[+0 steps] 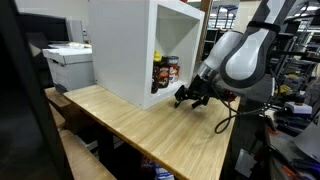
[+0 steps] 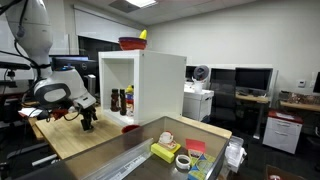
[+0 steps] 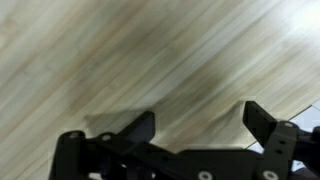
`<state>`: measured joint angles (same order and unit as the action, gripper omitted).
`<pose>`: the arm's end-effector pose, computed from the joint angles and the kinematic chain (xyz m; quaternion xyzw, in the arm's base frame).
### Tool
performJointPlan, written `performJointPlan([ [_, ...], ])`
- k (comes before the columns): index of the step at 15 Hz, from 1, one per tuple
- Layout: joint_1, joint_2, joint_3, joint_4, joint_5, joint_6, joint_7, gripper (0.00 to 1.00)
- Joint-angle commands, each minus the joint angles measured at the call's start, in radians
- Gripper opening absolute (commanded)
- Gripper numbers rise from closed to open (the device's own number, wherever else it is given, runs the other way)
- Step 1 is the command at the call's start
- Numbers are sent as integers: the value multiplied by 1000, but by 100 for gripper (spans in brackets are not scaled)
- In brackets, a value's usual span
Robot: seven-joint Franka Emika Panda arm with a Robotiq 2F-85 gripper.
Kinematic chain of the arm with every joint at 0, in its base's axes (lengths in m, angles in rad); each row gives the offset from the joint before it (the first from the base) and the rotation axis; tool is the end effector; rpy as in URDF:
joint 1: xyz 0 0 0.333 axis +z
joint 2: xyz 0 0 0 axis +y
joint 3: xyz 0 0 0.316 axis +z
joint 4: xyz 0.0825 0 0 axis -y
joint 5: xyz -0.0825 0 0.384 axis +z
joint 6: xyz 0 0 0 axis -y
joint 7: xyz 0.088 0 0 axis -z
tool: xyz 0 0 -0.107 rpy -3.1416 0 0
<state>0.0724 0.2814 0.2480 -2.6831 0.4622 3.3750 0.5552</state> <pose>0.4205 0.0939 0.1857 -0.9160 0.3499 -0.1651 0.1060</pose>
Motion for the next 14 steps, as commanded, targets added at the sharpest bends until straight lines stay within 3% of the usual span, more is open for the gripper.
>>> performJointPlan([
  [1, 83, -134, -59, -108, 68, -55, 23, 100],
  [4, 188, -197, -140, -166, 163, -78, -8, 100],
  [5, 235, -137, -180, -99, 244, -82, -75, 100],
  [6, 292, -141, -216, -103, 308, -82, -100, 100],
  [14, 474, -156, -316, -107, 547, -70, -197, 100],
])
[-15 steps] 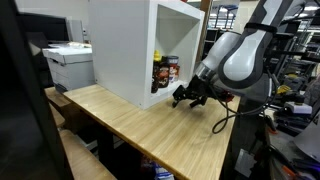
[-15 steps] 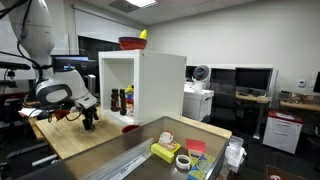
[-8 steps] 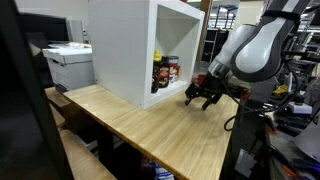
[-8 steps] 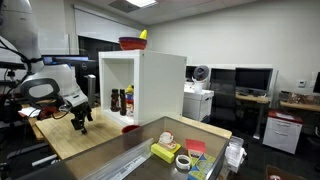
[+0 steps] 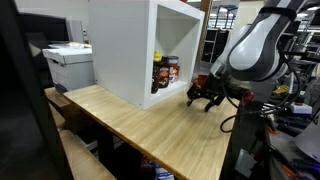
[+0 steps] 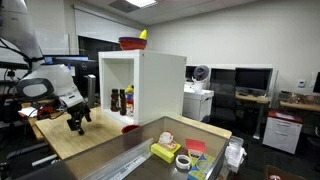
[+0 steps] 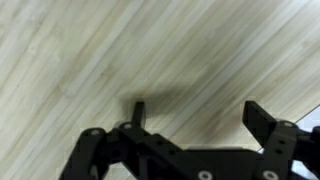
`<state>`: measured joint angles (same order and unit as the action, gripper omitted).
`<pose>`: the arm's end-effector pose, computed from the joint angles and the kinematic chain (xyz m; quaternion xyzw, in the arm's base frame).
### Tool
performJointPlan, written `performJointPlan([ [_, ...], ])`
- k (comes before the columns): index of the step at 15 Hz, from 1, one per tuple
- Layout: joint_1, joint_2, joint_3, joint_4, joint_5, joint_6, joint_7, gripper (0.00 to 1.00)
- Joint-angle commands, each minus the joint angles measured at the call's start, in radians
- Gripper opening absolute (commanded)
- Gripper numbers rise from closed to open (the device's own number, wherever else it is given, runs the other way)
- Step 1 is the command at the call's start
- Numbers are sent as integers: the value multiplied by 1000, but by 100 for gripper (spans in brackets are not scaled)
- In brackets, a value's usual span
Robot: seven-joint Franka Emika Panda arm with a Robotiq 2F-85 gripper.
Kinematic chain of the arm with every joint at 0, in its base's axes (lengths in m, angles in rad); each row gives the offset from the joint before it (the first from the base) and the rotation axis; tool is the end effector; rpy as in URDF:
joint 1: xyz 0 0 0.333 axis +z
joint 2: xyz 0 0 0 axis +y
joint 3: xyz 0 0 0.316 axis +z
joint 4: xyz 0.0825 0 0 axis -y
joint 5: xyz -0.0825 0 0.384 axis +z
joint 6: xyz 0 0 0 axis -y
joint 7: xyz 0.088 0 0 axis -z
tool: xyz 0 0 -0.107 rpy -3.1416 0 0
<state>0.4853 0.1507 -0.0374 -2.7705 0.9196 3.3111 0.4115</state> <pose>0.3746 0.0869 0.2023 -0.8872 0.4269 -0.1553 0.0809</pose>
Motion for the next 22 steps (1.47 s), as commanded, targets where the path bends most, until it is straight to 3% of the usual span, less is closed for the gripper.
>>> performJointPlan([
  [1, 78, -17, -42, -18, 110, -1, -61, 100],
  [8, 132, -69, -69, -21, 209, 32, -46, 100],
  [9, 110, -11, -64, 1, 155, 12, -34, 100],
  [22, 132, -18, -75, -10, 190, 33, -39, 100],
])
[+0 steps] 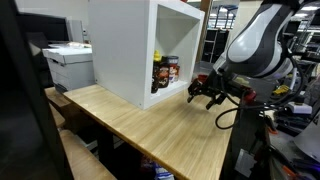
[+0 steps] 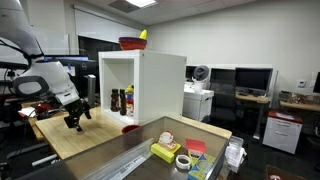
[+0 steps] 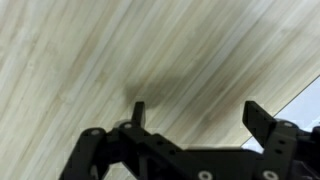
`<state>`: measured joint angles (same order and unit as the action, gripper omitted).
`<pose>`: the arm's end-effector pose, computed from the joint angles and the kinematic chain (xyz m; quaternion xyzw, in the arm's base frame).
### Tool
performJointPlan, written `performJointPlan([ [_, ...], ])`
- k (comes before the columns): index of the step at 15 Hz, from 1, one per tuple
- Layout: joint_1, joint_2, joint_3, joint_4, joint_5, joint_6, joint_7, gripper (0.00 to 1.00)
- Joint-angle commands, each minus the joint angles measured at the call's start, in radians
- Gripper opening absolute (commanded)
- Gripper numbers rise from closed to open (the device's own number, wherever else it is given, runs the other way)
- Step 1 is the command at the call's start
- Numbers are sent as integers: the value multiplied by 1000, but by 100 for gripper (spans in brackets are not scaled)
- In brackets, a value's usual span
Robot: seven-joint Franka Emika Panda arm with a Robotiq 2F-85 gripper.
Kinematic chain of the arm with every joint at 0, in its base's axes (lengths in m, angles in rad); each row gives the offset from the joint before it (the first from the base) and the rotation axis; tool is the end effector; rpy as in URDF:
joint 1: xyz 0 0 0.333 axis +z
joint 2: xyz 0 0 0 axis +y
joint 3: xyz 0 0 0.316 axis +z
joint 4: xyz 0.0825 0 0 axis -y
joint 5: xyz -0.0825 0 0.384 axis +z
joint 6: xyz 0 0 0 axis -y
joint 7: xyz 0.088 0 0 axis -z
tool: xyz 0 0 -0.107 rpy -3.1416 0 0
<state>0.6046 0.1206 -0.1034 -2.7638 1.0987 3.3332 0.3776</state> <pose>0.3681 0.0919 0.2148 -0.8623 0.4680 -0.1697 0.0933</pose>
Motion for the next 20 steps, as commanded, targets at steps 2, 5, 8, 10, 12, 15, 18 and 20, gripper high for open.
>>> performJointPlan([
  [2, 19, 24, -14, -29, 13, 6, -10, 100],
  [5, 41, 88, -26, -13, 60, 7, -43, 100],
  [8, 94, 142, -55, -11, 102, 7, -61, 100],
  [10, 141, 122, -79, -52, 100, 32, -47, 100],
  [12, 205, 181, -108, -11, 196, 69, -127, 100],
  [15, 192, 141, -100, 2, 161, 81, -85, 100],
  [18, 197, 143, -103, 3, 162, 83, -86, 100],
  [20, 197, 143, -103, 3, 162, 83, -86, 100],
])
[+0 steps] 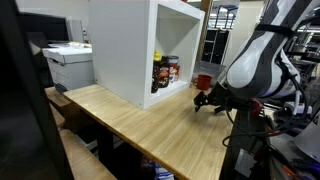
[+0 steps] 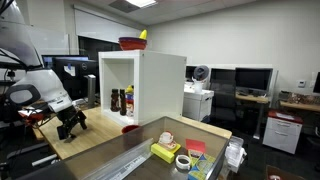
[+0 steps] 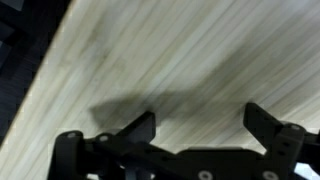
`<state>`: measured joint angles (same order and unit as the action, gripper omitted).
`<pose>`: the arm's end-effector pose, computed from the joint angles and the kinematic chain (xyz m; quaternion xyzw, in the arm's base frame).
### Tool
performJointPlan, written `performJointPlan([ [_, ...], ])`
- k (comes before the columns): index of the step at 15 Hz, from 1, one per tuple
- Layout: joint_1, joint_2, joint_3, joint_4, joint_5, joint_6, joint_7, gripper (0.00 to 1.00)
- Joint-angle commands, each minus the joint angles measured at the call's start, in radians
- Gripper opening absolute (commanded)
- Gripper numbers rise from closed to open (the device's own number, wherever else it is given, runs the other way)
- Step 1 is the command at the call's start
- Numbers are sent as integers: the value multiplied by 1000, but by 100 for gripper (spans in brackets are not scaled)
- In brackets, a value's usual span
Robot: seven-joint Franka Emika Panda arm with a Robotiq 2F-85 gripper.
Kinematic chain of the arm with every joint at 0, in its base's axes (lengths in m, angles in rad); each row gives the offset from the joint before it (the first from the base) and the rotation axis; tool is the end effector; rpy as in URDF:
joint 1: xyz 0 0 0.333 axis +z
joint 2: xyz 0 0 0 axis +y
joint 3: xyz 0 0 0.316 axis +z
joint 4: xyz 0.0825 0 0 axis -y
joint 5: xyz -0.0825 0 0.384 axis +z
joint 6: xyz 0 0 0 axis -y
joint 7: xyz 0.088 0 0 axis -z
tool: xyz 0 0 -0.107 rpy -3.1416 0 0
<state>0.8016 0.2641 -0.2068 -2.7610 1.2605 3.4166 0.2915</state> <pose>0.3408 0.0924 0.1780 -0.8711 0.4540 -0.1864 0.0158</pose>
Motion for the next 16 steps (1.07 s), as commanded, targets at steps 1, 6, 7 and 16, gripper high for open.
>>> performJointPlan([
  [1, 0, 0, 0, 0, 0, 0, 0, 100],
  [6, 0, 0, 0, 0, 0, 0, 0, 100],
  [7, 0, 0, 0, 0, 0, 0, 0, 100],
  [16, 33, -28, 33, -27, 24, 32, 16, 100],
])
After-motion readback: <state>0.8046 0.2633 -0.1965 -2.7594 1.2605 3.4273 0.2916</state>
